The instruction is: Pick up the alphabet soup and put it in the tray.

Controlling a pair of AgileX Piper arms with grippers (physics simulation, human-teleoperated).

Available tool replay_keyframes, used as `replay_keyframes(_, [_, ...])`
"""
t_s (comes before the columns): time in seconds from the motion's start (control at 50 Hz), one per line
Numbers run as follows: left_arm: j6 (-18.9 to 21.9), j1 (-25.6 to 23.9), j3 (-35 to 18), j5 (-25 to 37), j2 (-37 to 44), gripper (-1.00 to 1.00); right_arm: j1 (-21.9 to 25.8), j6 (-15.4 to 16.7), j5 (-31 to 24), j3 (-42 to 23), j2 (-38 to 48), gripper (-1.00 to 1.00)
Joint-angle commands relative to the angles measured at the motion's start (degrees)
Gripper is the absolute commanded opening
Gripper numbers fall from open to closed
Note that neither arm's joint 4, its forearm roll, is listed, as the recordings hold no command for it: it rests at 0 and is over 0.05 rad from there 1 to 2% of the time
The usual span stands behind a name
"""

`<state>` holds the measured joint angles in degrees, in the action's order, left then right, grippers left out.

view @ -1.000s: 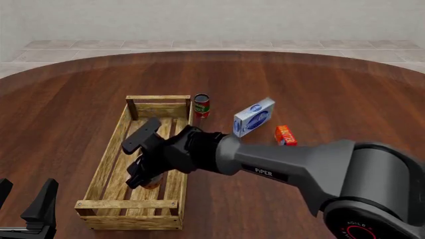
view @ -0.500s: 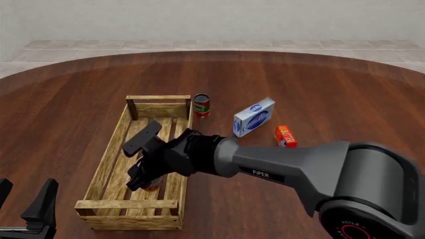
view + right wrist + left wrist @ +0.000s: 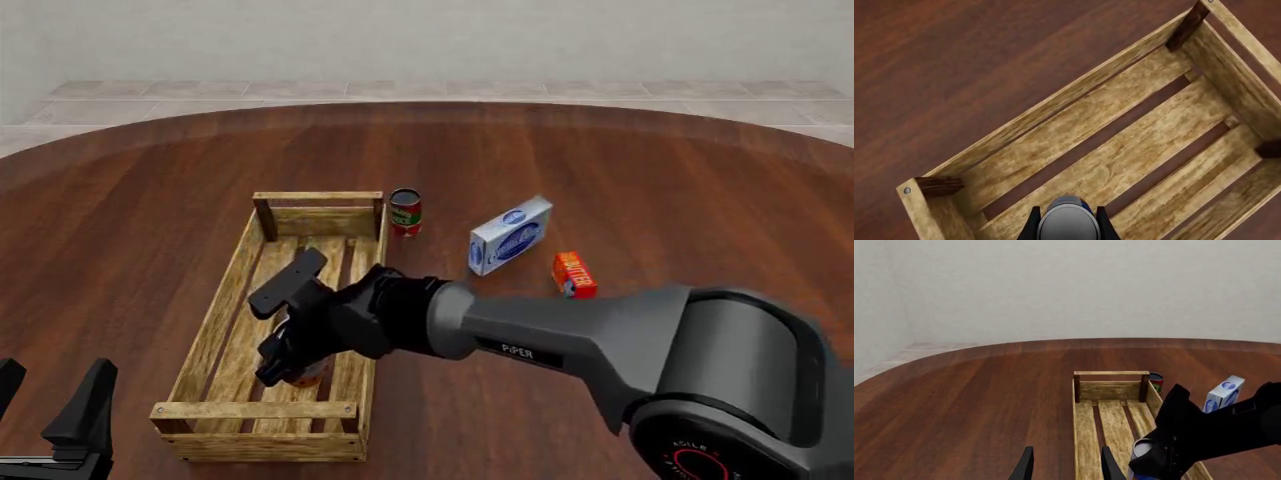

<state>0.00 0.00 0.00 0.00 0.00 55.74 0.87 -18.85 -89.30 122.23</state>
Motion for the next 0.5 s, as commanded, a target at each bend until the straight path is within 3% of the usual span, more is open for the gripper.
replay_keyframes(0.02, [0.00,0.00,0.00,0.00,0.00,1.00,-0.05,-1.48,0.60,-0.32,0.18,-1.00])
replay_keyframes(0.5, [0.00,0.00,0.00,0.00,0.00,1.00,-0.61,-1.79,0.95,-0.77,1.28,-1.00])
